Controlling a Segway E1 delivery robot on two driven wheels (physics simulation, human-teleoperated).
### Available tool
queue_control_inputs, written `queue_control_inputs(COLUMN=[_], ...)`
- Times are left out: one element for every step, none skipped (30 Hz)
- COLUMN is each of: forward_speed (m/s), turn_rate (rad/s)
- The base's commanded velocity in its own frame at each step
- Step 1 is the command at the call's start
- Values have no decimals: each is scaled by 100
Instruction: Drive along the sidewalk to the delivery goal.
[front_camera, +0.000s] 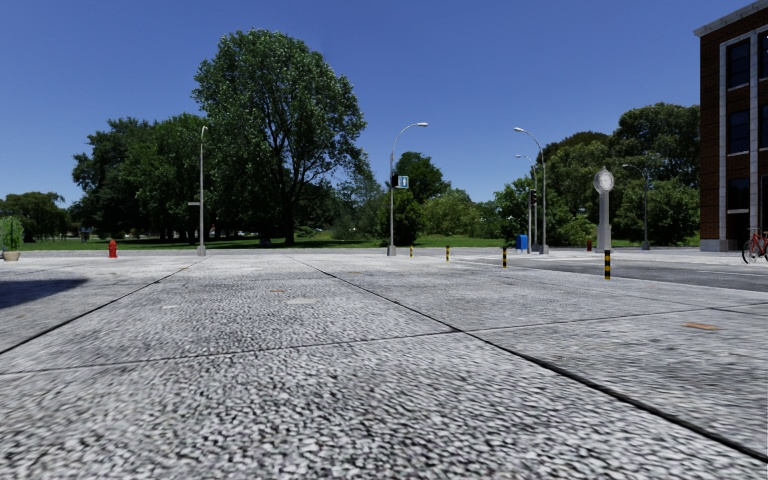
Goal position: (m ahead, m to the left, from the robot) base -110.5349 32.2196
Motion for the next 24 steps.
queue_control_inputs(forward_speed=[0,0,0,0,0,0,0,0,0,0,0,0,0,0,0,0,0,0,0,0,0,0,0,0], turn_rate=[0,0,0,0,0,0,0,0,0,0,0,0,0,0,0,0,0,0,0,0,0,0,0,0])
